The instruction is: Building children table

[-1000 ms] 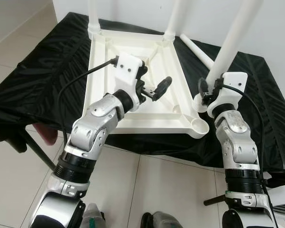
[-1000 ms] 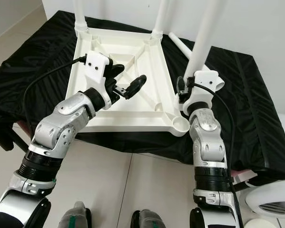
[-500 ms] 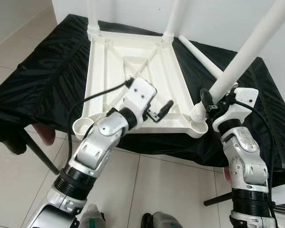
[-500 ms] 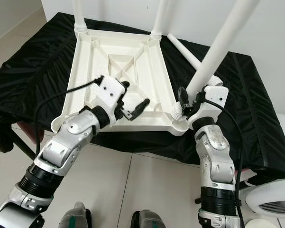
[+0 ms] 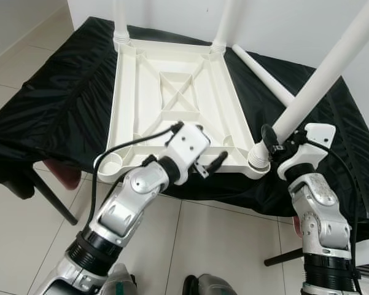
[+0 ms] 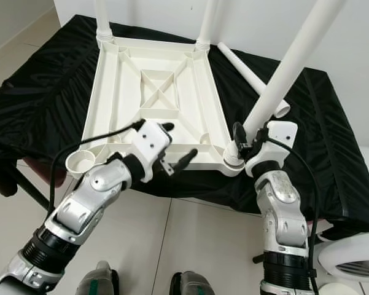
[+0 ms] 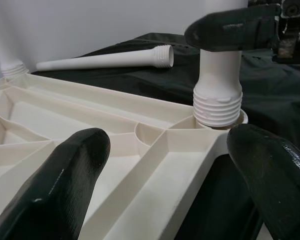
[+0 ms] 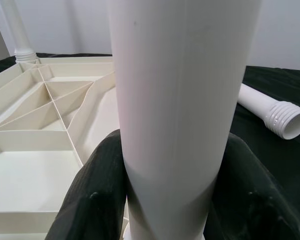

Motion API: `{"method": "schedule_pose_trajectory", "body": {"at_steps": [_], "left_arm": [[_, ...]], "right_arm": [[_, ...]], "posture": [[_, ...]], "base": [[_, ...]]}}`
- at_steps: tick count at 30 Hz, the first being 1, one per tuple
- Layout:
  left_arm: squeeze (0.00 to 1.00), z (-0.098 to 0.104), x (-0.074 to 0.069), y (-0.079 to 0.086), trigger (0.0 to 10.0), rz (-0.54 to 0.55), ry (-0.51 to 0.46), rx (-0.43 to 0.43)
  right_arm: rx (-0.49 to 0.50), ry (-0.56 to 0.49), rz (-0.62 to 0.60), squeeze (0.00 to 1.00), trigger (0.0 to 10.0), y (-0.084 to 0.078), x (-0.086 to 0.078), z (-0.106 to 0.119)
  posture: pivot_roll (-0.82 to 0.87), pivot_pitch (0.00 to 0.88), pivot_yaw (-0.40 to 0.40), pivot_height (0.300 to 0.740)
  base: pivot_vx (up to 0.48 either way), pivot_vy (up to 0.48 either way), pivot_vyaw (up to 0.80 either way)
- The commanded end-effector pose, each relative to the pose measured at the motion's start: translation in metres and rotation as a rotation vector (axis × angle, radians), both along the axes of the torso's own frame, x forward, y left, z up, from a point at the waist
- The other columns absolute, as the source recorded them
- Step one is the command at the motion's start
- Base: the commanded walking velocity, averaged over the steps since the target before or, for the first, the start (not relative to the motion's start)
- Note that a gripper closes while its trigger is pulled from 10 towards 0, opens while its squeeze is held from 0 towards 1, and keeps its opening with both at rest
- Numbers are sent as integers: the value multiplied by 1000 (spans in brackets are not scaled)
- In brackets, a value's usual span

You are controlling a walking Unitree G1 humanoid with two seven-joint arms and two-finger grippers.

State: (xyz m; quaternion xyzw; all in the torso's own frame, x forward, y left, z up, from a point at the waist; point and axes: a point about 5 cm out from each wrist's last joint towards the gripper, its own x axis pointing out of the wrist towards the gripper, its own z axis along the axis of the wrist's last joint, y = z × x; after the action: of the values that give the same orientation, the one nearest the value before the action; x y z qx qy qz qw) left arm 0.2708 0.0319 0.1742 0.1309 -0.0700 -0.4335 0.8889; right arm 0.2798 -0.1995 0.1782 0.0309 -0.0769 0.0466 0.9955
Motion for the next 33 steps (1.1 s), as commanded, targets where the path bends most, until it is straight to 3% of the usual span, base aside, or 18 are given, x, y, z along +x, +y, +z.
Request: {"method": "schedule_pose_trajectory", "body": {"at_steps": [1, 33], "left_arm": [[0, 0, -3, -3, 10000, -20, -18, 11], [0, 8, 0, 0, 10000, -8, -47, -6]], "right_arm": [[-1, 5, -17, 0, 10000, -5, -3, 0], [-10, 3, 15, 0, 10000, 1, -14, -1]], "posture": [[20, 81, -92, 740], [14, 89, -89, 740]], "base": [[0, 0, 0], [0, 0, 0]]}}
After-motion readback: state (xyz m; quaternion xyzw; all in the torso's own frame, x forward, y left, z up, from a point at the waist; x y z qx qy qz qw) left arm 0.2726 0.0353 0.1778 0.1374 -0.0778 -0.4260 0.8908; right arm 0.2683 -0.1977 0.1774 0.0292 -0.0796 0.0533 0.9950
